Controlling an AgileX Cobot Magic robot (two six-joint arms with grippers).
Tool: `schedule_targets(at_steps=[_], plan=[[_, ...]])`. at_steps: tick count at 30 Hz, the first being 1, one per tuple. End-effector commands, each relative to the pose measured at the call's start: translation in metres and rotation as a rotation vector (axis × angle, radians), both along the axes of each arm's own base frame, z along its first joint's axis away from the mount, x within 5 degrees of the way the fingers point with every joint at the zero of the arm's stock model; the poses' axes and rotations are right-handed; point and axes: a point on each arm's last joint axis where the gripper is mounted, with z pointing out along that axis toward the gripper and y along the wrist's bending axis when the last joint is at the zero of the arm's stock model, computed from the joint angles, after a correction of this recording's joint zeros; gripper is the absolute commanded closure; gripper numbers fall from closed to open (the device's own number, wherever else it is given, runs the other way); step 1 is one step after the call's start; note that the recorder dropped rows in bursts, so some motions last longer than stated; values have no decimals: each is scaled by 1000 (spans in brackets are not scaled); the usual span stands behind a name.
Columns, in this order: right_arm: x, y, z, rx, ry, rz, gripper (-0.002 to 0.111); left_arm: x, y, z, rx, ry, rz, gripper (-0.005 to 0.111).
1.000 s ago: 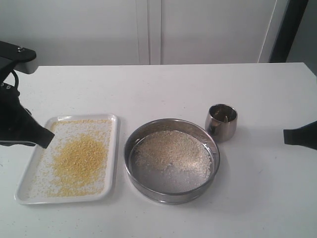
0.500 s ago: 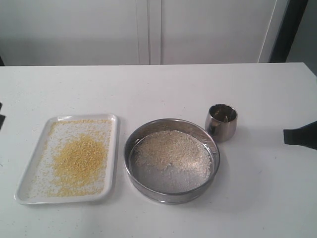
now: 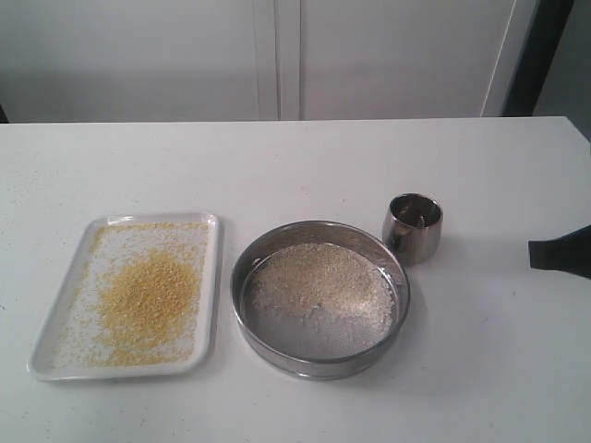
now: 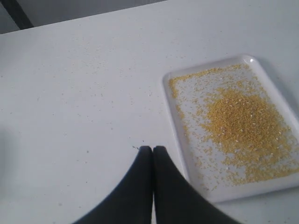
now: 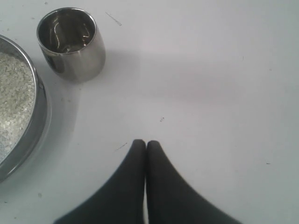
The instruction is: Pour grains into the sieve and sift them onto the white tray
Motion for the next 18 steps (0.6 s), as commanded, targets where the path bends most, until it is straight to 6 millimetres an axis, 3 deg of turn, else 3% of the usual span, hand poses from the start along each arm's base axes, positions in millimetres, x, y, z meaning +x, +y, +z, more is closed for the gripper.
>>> schedule_targets(at_steps=[1, 10, 18], plan=[[-1, 0, 0, 4, -8, 0, 108, -15, 4, -19, -12, -28, 42, 107], [-1, 0, 0, 4, -8, 0, 108, -34, 4, -72, -33, -34, 49, 107], [-1, 0, 0, 4, -8, 0, 108, -34, 2, -96, -94, -81, 43, 107]])
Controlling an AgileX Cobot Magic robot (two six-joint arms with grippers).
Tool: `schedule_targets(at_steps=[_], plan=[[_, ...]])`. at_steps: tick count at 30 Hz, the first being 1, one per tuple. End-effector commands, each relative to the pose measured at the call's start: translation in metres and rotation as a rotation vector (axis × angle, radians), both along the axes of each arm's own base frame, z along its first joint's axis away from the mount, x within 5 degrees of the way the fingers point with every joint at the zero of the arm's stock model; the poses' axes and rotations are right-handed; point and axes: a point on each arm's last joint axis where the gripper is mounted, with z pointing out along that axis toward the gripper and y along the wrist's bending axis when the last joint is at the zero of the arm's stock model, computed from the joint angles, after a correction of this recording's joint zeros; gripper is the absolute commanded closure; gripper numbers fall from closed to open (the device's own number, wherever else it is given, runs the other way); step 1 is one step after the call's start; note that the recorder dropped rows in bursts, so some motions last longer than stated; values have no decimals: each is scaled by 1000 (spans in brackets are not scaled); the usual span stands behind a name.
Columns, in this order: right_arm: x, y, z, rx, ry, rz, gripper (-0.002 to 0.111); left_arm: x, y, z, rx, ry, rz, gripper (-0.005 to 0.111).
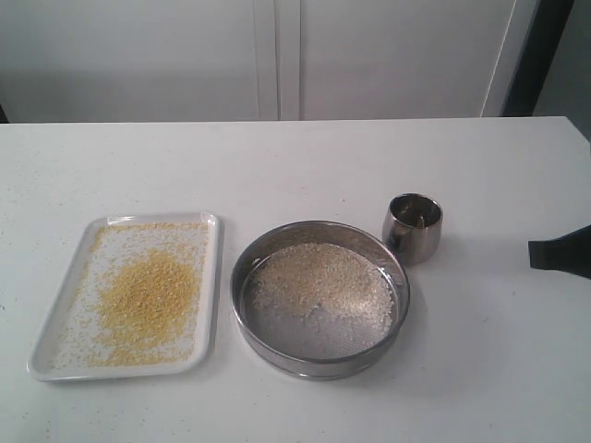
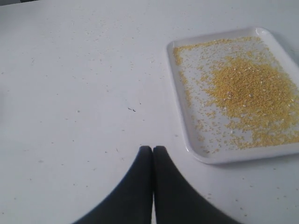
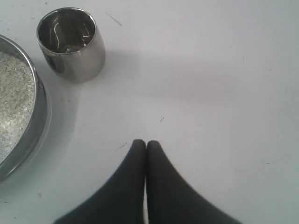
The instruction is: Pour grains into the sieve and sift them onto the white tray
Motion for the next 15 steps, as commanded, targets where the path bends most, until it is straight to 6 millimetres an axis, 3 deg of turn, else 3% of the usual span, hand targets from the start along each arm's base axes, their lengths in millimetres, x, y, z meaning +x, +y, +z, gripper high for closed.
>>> schedule_targets(at_steps=[1, 9, 15], plan=[[-1, 0, 0, 4, -8, 0, 108, -1, -1, -13, -40, -27, 3, 107], [-1, 0, 0, 4, -8, 0, 108, -2, -4, -36, -93, 20, -2, 107], [-1, 0, 0, 2, -8, 1, 108, 0, -4, -33, -86, -15, -14, 107]])
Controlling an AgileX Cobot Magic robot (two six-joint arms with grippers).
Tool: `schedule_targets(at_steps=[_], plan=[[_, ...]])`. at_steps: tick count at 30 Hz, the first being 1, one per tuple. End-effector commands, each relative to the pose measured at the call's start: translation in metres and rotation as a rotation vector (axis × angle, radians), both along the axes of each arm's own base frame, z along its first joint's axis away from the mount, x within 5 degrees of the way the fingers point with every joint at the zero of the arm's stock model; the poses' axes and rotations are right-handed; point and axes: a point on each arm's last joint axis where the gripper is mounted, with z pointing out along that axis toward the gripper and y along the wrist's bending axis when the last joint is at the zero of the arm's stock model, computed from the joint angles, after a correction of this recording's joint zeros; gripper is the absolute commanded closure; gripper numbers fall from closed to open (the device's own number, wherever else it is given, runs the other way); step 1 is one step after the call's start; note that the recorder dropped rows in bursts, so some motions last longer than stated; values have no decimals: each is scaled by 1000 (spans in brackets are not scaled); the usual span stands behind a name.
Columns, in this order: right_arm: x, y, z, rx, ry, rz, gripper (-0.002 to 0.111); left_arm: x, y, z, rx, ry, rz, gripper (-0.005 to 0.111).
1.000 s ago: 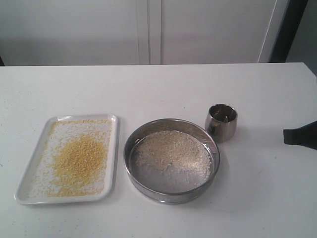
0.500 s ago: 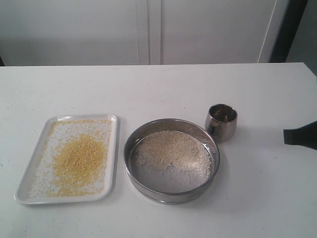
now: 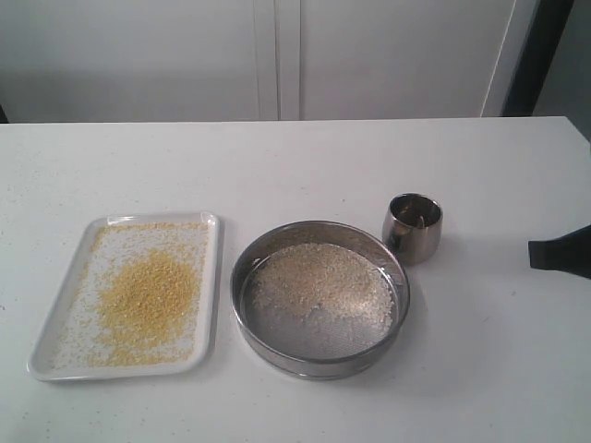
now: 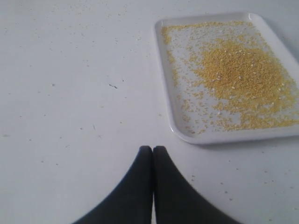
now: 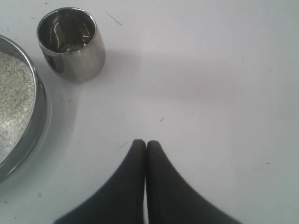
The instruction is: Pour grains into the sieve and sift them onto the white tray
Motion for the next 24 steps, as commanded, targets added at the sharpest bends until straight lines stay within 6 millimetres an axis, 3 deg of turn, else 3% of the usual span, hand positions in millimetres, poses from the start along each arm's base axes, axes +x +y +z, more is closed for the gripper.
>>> schedule_targets(at_steps=[1, 24], plan=[[-1, 0, 0, 1, -8, 2, 108, 1, -1, 2, -2, -42, -11, 107], [-1, 0, 0, 1, -8, 2, 108, 2, -1, 3, 2, -56, -13, 107]])
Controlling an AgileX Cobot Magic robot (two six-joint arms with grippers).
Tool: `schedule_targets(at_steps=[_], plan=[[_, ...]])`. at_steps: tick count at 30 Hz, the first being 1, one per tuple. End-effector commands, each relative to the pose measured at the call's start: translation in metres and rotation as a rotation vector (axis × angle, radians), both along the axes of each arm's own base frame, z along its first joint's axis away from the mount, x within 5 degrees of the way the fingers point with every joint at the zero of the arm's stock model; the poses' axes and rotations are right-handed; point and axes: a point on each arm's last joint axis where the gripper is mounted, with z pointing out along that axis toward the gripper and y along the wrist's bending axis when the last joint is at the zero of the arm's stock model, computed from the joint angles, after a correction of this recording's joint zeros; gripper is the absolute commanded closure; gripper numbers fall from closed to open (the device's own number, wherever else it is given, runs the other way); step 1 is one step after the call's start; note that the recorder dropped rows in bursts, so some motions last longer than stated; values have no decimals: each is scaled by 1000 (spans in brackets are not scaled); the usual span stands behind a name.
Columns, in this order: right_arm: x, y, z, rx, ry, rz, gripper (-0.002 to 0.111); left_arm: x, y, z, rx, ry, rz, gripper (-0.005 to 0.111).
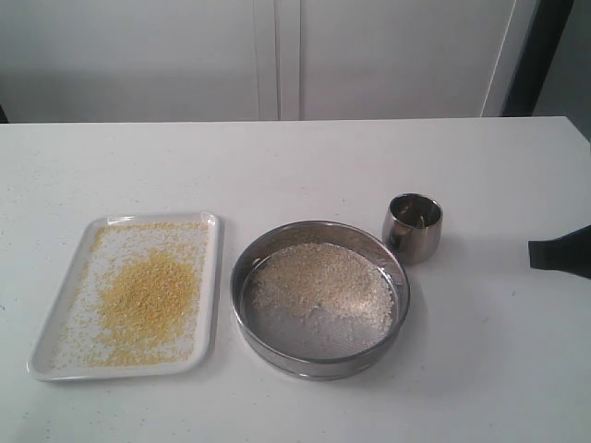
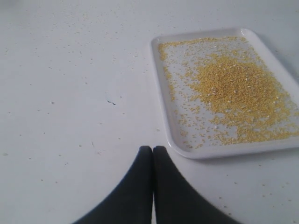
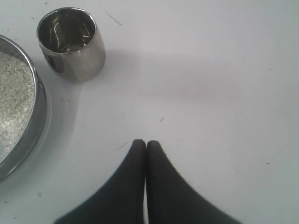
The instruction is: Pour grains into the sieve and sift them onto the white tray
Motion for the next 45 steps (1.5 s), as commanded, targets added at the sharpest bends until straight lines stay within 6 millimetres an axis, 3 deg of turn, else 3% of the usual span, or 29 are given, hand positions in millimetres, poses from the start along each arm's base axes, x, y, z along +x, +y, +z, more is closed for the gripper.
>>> schedule_targets(at_steps=[1, 19, 24, 33, 39, 45], plan=[[-1, 0, 0, 1, -8, 2, 108, 0, 0, -1, -8, -4, 4, 107], [-1, -1, 1, -41, -18, 20, 108, 0, 0, -1, -8, -4, 4, 107], [-15, -2, 18, -14, -107, 12, 108, 0, 0, -1, -8, -4, 4, 107], [-64, -8, 59, 16, -386, 9, 108, 0, 0, -1, -8, -4, 4, 107], [-83, -10, 70, 21, -481, 8, 108, 0, 0, -1, -8, -4, 4, 107], [-88, -11, 72, 13, -502, 12, 108, 0, 0, -1, -8, -4, 4, 107]])
